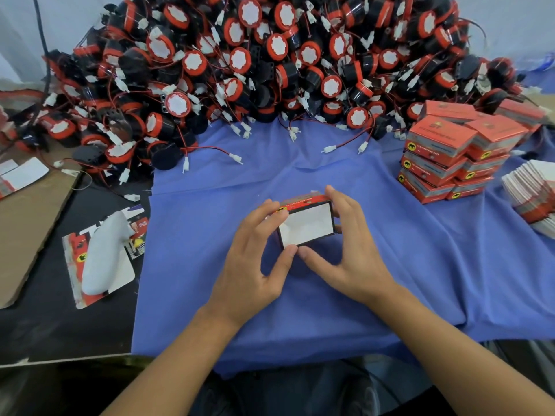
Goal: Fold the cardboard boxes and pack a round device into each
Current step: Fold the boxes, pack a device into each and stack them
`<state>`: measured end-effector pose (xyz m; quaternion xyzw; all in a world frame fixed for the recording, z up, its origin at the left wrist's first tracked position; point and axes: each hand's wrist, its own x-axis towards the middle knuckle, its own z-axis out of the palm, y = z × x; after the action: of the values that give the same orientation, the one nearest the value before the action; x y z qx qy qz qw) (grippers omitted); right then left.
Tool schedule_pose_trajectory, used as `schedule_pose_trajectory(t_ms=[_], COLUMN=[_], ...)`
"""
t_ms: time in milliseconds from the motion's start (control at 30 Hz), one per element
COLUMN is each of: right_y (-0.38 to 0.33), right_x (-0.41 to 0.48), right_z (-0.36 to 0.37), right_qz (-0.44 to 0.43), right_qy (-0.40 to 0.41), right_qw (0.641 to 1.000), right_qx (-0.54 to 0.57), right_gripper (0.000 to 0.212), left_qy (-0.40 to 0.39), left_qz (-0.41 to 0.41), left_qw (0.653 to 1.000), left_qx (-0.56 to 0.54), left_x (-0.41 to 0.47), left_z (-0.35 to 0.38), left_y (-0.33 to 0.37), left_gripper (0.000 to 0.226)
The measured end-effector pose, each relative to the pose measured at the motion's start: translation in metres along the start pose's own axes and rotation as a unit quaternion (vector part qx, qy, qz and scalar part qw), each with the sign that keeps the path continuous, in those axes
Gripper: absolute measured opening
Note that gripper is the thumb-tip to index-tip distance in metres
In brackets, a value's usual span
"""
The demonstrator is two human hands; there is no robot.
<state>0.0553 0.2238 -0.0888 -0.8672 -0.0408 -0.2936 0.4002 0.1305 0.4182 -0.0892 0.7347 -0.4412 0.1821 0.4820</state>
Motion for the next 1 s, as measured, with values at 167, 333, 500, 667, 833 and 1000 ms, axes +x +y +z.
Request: schedule_pose_trajectory(t_ms=[167,333,500,667,833,1000], right_y=[-0.001,0.001,0.006,0.005,0.002,0.001], right_x=[0.001,-0.001,0.002,0.004,0.007,0.009], right_z=[0.0,0.003,0.004,0.007,0.009,0.011], right_qz=[0.021,-0.015,-0.042,-0.005,0.009,0.013], right_qy=[-0.02,-0.036,-0.038,-0.052,-0.054,-0.058], right_qw=[1.0,0.997,0.996,0.99,0.987,0.987], right_qx=[0.005,-0.067,-0.075,-0.132,-0.151,-0.15], right_gripper=[0.061,0.035,0.022,0.023,0.021,0.029], left_qy=[0.015,-0.017,-0.081,-0.028,-0.032,-0.058], left_qz=[-0.008,-0.054,-0.05,-0.064,-0.174,-0.226], left_qw=[0.999,0.998,0.995,0.997,0.981,0.966], left_qx=[0.035,0.027,0.015,-0.045,-0.084,-0.107], left_x=[0.002,0.005,0.002,0.004,0.005,0.006], left_z=[-0.001,-0.003,-0.002,0.002,0.003,0.004], left_y=[-0.002,0.002,0.0,-0.004,-0.007,-0.01], left_gripper=[0.08,0.096,0.07,0.06,0.086,0.087])
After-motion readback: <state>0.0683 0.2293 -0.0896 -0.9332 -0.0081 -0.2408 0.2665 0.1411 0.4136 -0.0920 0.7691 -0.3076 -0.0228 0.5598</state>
